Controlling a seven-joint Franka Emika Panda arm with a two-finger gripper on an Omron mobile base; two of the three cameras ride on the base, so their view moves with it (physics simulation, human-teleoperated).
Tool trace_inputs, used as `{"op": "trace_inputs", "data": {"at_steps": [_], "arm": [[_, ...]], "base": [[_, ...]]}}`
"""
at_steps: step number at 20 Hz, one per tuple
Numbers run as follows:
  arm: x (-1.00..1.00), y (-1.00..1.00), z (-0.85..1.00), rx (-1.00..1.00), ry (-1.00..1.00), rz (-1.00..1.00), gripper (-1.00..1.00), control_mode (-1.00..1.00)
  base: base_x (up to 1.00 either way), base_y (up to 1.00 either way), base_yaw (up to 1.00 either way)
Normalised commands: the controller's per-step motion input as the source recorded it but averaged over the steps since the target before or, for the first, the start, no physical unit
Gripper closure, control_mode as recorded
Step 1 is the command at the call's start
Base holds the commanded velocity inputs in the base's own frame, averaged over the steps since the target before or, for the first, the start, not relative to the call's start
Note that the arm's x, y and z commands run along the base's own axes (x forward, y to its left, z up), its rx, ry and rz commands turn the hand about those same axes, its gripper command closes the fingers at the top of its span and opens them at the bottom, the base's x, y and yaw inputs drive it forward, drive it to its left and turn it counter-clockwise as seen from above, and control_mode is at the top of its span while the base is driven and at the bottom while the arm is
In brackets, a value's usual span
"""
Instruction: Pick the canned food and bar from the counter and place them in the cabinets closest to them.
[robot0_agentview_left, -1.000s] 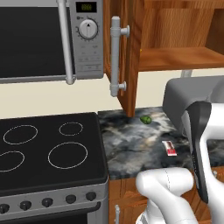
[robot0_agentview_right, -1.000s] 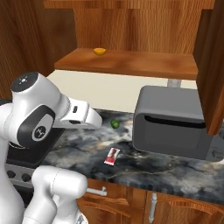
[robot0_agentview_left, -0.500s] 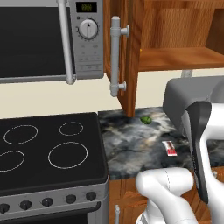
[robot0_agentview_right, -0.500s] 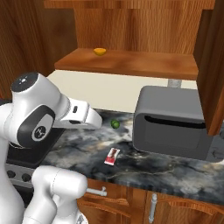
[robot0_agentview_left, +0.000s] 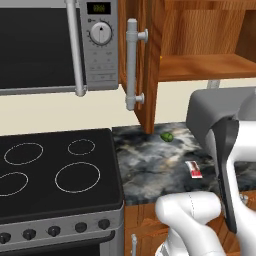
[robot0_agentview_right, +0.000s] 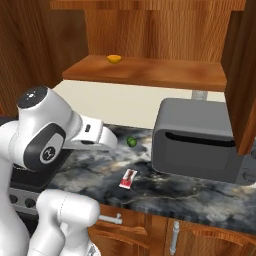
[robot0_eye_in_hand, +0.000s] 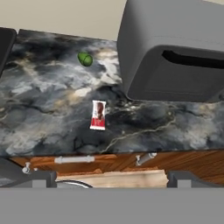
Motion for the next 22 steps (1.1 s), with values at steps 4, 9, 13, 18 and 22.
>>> {"op": "trace_inputs", "data": {"at_steps": [4,9,13,18,22], "arm": [[0.12,0.0,-0.3,0.0,0.0,0.0,-1.0,-1.0],[0.17,0.0,-0.26,0.0,0.0,0.0,-1.0,-1.0],[0.2,0.0,-0.22,0.0,0.0,0.0,-1.0,-1.0],[0.16,0.0,-0.19,0.01,0.0,0.0,-1.0,-1.0],[0.12,-0.03,-0.17,0.06,0.0,0.0,-1.0,-1.0]], "base": [[0.0,0.0,0.0],[0.0,0.0,0.0],[0.0,0.0,0.0],[0.0,0.0,0.0],[0.0,0.0,0.0]]}}
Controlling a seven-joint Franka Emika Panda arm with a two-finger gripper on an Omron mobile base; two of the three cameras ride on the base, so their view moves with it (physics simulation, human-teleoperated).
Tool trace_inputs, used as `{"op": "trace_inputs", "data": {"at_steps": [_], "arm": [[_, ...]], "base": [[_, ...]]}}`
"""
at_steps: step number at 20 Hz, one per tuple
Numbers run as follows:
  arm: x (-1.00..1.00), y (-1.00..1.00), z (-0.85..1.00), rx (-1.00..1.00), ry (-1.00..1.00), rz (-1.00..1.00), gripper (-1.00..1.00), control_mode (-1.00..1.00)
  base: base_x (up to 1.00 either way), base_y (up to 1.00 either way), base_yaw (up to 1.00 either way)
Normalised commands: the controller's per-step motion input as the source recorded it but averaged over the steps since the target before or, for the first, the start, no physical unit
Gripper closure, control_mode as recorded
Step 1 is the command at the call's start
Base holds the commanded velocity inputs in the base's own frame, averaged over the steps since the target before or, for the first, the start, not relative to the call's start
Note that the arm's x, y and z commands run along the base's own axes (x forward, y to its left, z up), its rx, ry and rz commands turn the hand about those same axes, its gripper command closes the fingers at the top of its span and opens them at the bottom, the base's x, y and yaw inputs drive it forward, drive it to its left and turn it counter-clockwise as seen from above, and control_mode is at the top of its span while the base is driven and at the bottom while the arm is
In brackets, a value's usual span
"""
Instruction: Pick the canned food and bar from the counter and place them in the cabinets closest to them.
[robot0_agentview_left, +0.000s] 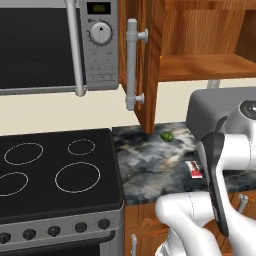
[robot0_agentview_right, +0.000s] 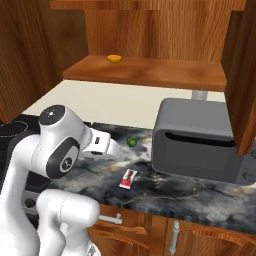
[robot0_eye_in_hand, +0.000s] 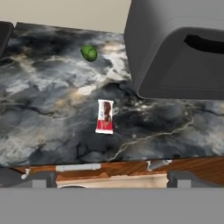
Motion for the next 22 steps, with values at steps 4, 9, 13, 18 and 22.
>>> {"op": "trace_inputs", "data": {"at_steps": [4,9,13,18,22], "arm": [[0.14,-0.06,-0.17,0.08,0.0,0.0,-1.0,-1.0],[0.2,-0.02,-0.19,0.06,0.0,0.0,-1.0,-1.0],[0.28,0.0,-0.23,0.05,0.0,0.0,-1.0,-1.0],[0.29,0.0,-0.26,0.04,0.0,0.0,-1.0,-1.0],[0.23,-0.03,-0.27,0.02,0.0,0.0,-1.0,-1.0]], "base": [[0.0,0.0,0.0],[0.0,0.0,0.0],[0.0,0.0,0.0],[0.0,0.0,0.0],[0.0,0.0,0.0]]}}
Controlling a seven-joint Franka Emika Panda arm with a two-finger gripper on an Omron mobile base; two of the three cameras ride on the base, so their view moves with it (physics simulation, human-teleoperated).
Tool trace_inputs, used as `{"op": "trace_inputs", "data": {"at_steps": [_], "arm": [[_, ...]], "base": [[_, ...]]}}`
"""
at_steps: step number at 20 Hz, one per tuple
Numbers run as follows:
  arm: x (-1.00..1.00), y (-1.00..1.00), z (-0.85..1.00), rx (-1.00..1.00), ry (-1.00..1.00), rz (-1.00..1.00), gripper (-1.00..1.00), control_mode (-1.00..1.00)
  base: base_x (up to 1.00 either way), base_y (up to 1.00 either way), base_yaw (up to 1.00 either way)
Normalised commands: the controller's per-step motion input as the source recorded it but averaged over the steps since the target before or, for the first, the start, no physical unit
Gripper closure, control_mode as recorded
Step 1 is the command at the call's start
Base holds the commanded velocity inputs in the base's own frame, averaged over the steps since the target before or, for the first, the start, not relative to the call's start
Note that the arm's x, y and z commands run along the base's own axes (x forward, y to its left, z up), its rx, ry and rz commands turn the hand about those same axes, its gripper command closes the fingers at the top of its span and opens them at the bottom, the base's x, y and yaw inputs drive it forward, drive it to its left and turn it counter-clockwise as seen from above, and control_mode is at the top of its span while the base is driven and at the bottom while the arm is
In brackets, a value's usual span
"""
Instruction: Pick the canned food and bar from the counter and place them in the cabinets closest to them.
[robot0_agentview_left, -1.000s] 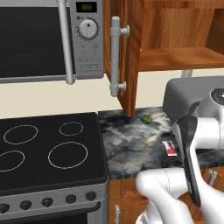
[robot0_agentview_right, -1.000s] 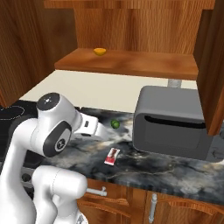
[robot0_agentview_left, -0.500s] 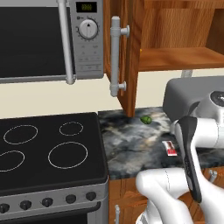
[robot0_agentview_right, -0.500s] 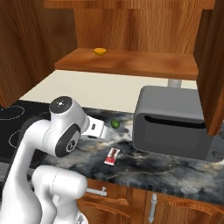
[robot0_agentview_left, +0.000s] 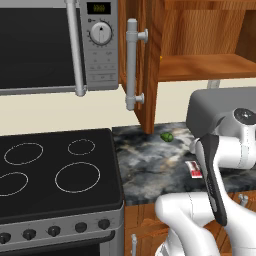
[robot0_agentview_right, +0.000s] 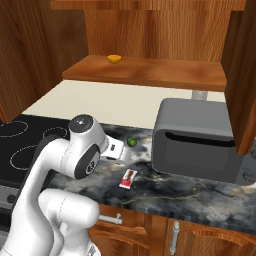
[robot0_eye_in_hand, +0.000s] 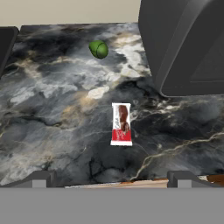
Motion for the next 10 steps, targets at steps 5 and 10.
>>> {"op": "trace_inputs", "data": {"at_steps": [5,10], "arm": [[0.14,-0.07,-0.28,0.0,0.0,0.0,-1.0,-1.0],[0.13,-0.07,-0.27,0.0,0.0,0.0,-1.0,-1.0]], "base": [[0.0,0.0,0.0],[0.0,0.0,0.0]]}}
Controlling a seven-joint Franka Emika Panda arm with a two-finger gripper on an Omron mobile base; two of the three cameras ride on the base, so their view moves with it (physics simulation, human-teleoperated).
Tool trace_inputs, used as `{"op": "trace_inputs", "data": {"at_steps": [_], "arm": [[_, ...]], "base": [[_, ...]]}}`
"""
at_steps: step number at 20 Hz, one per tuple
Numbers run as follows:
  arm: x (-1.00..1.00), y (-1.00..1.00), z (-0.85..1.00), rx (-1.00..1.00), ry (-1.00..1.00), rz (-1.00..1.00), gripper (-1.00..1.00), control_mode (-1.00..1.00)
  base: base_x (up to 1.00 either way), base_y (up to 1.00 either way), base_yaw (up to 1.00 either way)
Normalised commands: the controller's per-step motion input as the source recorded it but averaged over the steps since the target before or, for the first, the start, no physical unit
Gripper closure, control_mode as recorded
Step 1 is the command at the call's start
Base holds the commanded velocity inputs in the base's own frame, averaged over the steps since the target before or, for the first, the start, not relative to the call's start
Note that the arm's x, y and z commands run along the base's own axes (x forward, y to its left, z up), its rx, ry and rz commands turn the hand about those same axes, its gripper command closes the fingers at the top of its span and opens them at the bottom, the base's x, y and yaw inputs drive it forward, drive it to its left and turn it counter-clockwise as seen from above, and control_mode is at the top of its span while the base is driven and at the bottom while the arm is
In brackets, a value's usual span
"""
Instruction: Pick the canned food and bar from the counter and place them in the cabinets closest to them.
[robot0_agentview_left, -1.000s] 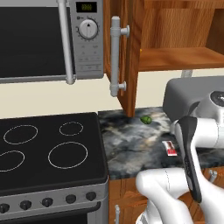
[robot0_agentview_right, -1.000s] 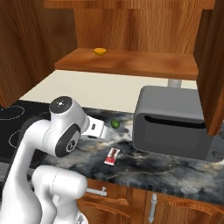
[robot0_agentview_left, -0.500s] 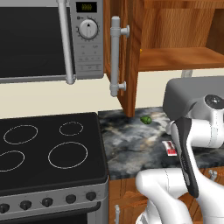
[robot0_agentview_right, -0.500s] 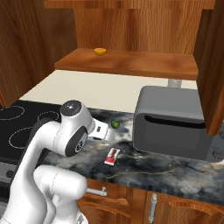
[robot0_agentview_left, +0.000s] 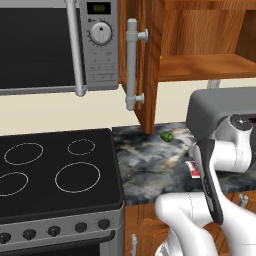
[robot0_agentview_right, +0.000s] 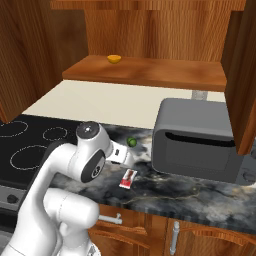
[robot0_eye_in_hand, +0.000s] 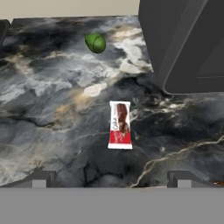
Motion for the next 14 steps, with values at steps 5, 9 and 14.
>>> {"op": "trace_inputs", "data": {"at_steps": [5,9,14], "arm": [[0.2,-0.06,-0.28,0.0,0.0,0.0,-1.0,-1.0],[0.22,-0.03,-0.28,0.0,0.0,0.0,-1.0,-1.0],[0.29,0.0,-0.26,0.0,0.01,0.0,-1.0,-1.0]], "base": [[0.0,0.0,0.0],[0.0,0.0,0.0],[0.0,0.0,0.0]]}}
